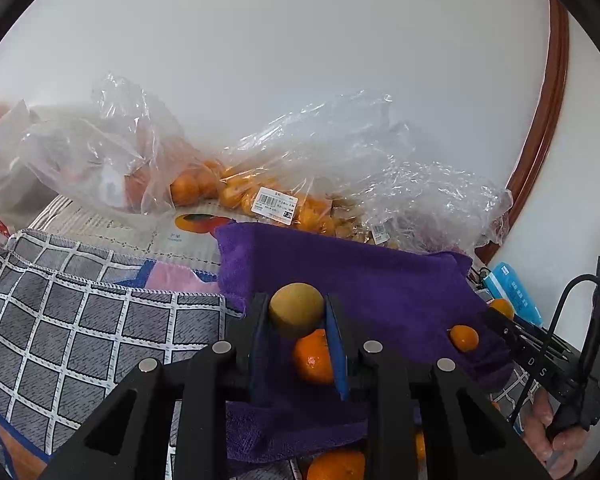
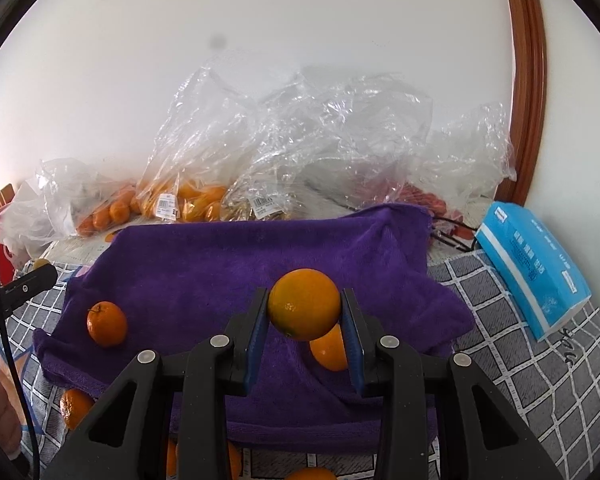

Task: Organize fruits
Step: 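Lift the yellow-green fruit in left tool over the towel while right tool carries the orange there, then lower the orange onto the towel and open right tool while left tool holds its fruit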

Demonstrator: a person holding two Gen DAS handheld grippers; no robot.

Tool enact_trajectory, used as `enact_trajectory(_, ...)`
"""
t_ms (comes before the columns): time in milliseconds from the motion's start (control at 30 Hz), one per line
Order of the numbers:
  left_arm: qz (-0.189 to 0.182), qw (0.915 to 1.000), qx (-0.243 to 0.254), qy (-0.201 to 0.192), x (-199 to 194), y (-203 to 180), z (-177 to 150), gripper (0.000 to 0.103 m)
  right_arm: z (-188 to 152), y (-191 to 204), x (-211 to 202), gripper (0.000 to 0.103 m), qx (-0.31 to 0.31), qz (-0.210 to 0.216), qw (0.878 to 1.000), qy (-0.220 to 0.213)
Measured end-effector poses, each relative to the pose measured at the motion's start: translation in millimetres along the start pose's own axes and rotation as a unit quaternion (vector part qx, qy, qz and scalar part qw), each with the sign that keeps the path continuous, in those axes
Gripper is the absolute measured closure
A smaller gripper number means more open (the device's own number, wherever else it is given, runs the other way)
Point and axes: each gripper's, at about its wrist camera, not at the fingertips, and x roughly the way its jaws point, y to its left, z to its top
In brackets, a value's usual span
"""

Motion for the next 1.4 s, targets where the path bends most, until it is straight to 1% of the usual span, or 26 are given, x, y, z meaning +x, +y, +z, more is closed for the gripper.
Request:
enact_trajectory(67, 0.001, 1.0, -0.002, -0.003, 0.5, 1.3, -0.2, 0.077, -4.0, -0.4, 0.6, 0.068, -0.002, -0.005, 1.0, 0.001)
enact_trajectory(167, 0.01, 1.0, 0.0, -0.001, 2.9, 2.8, -0.7, 0.077, -7.9, -0.6, 3.9, 0.068, 0.001, 0.0, 1.0, 0.011)
enact_trajectory(333, 0.004, 0.9999, -0.014, 0.005, 4.6, 6.4, -1.2, 0.077, -10.9, 1.3, 11.7, 0.068, 0.002, 0.006, 1.0, 0.027)
enact_trajectory(467, 0.007, 0.9999, -0.013, 0.003, 5.1, 6.8, -1.3, 0.077, -11.6, 2.4, 14.6, 0.068, 0.002, 0.009, 0.999, 0.036)
enact_trajectory(633, 0.011, 0.9998, -0.01, 0.01, 9.8, 6.2, -3.8, 0.077, -13.5, 3.6, 19.2, 0.068, 0.001, 0.019, 0.999, 0.049)
enact_trajectory(767, 0.011, 0.9999, -0.007, 0.011, 10.7, 5.5, -4.9, 0.077, -15.9, 8.1, 24.5, 0.068, -0.008, 0.013, 0.998, 0.062)
enact_trajectory(1000, 0.008, 0.9999, -0.004, 0.014, 12.0, 4.7, -5.9, 0.077, -17.5, 11.2, 26.9, 0.068, -0.016, 0.01, 0.998, 0.066)
enact_trajectory(1133, 0.009, 0.9998, -0.006, 0.014, 12.2, 5.7, -6.2, 0.077, -17.1, 10.6, 26.3, 0.068, -0.003, 0.029, 0.997, 0.073)
enact_trajectory(1267, 0.007, 0.9999, -0.004, 0.013, 11.8, 5.1, -6.3, 0.077, -17.9, 17.4, 24.2, 0.068, -0.025, 0.016, 0.997, 0.068)
enact_trajectory(1400, 0.01, 0.9998, 0.0, 0.019, 15.2, 4.5, -7.7, 0.077, -19.8, 21.0, 27.2, 0.068, -0.033, 0.021, 0.996, 0.078)
